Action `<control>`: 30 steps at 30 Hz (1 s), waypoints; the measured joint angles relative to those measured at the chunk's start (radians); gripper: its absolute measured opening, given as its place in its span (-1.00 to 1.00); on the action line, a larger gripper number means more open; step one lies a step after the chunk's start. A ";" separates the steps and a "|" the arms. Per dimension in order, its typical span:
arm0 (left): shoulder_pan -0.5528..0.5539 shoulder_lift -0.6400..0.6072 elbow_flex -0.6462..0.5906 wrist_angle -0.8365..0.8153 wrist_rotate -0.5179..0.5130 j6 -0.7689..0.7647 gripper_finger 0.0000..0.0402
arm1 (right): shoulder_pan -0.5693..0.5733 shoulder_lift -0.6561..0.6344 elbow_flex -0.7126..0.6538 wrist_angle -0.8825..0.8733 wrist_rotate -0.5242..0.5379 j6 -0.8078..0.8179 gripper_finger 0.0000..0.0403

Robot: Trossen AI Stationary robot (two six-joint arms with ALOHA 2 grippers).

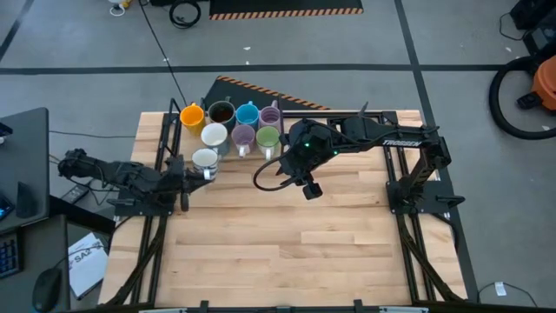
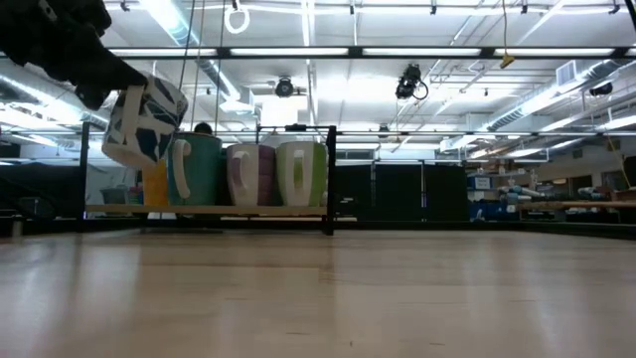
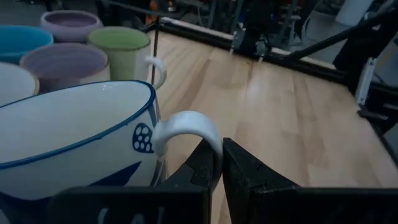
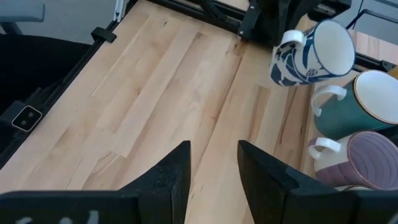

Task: Place coffee mugs
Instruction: Put the blue patterned mug on the shelf

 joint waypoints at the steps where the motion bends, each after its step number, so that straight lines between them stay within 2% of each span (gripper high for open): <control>1: -0.009 0.000 0.012 -0.007 -0.001 0.000 -0.89 | 0.000 0.000 0.000 0.000 0.000 0.000 -0.32; 5: -0.051 -0.001 0.052 -0.013 -0.021 0.007 -0.89 | 0.000 0.000 0.000 0.000 0.000 -0.006 -0.32; 9: -0.093 0.002 0.066 -0.114 -0.121 -0.045 -0.89 | -0.001 0.000 0.000 0.000 0.000 -0.009 -0.32; 23: -0.178 0.074 0.069 -0.198 -0.392 -0.226 -0.89 | -0.002 0.000 0.000 -0.002 0.000 -0.028 -0.32; 30: -0.178 0.146 0.069 -0.226 -0.445 -0.308 -0.89 | -0.003 0.000 0.000 -0.016 0.000 -0.037 -0.32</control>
